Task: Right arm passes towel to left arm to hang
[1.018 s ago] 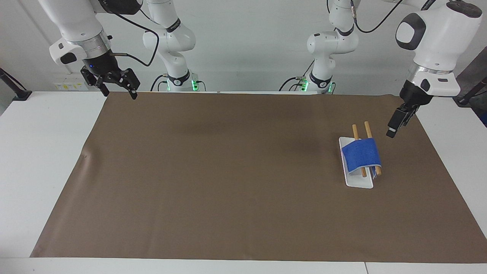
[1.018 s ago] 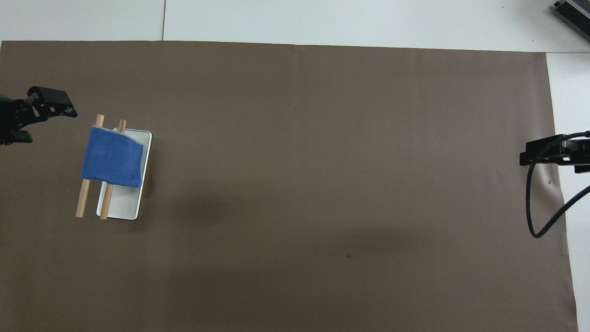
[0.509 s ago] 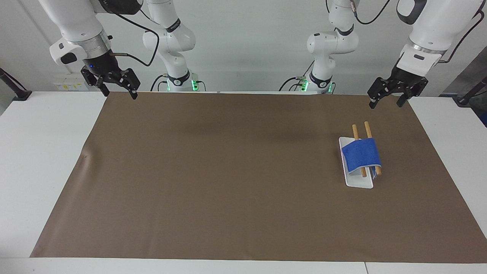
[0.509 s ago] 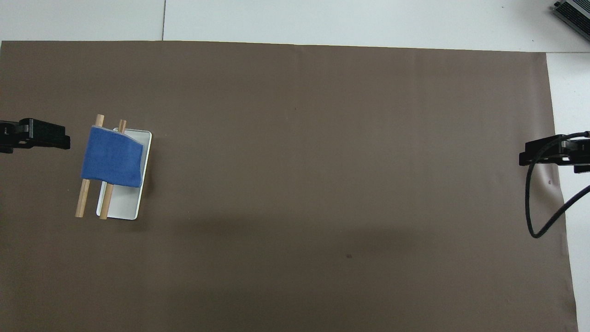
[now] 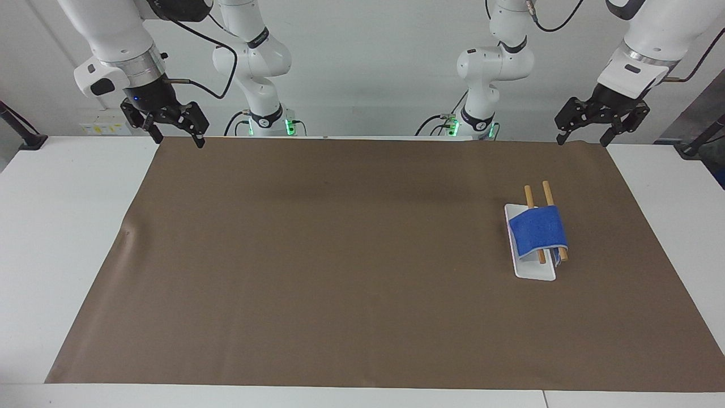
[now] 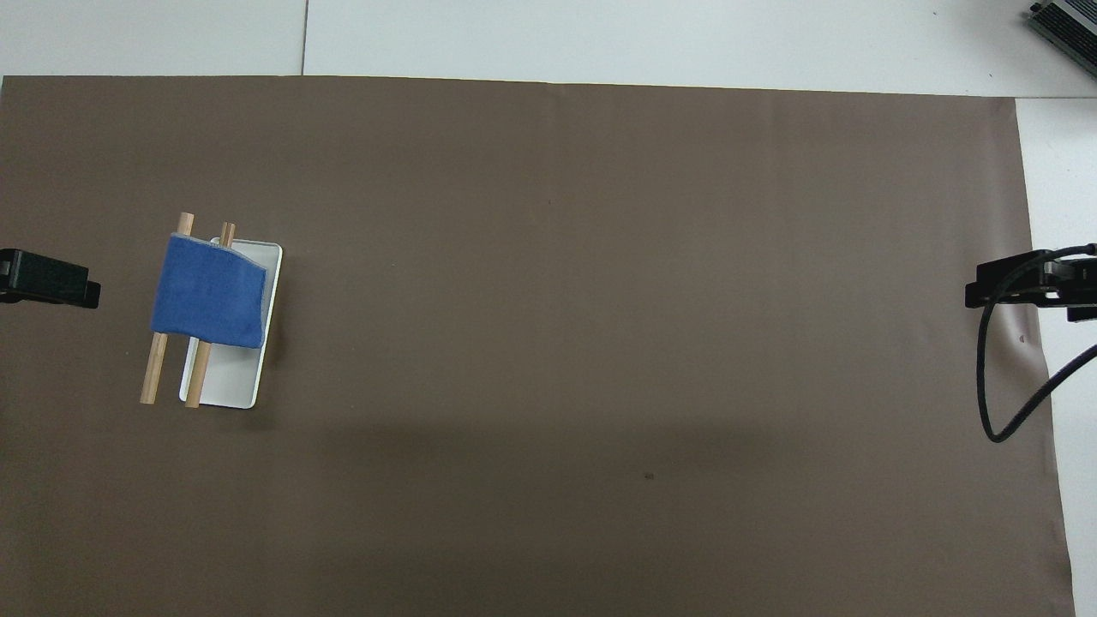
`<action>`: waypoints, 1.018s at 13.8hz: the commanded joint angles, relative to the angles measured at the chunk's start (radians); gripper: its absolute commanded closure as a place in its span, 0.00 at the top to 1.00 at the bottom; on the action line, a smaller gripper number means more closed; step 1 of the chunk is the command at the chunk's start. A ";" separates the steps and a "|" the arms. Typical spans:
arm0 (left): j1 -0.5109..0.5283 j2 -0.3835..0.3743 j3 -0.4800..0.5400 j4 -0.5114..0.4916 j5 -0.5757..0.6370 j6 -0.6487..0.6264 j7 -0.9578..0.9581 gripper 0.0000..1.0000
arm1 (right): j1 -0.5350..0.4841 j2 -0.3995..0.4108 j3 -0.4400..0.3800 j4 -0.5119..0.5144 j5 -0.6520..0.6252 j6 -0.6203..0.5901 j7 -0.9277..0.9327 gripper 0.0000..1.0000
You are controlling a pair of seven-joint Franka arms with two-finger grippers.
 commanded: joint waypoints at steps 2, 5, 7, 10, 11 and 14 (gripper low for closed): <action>-0.043 -0.020 0.015 0.007 0.013 -0.095 0.015 1.00 | 0.001 -0.016 0.004 -0.016 -0.019 0.010 0.006 1.00; -0.041 -0.029 0.015 -0.015 0.013 -0.063 0.020 1.00 | 0.001 -0.015 0.004 -0.016 -0.019 0.013 0.006 1.00; -0.040 -0.029 0.015 -0.016 0.013 -0.054 0.011 1.00 | 0.001 -0.015 0.004 -0.016 -0.019 0.019 0.006 1.00; -0.032 -0.038 0.015 -0.035 0.015 -0.048 0.020 1.00 | 0.000 -0.016 0.004 -0.016 -0.019 0.016 0.006 1.00; -0.038 -0.038 0.015 -0.032 0.015 -0.048 0.020 1.00 | 0.001 -0.015 0.004 -0.016 -0.019 0.018 0.006 1.00; -0.032 -0.040 0.015 -0.033 0.015 -0.049 0.020 1.00 | 0.000 -0.016 0.004 -0.016 -0.019 0.018 0.006 1.00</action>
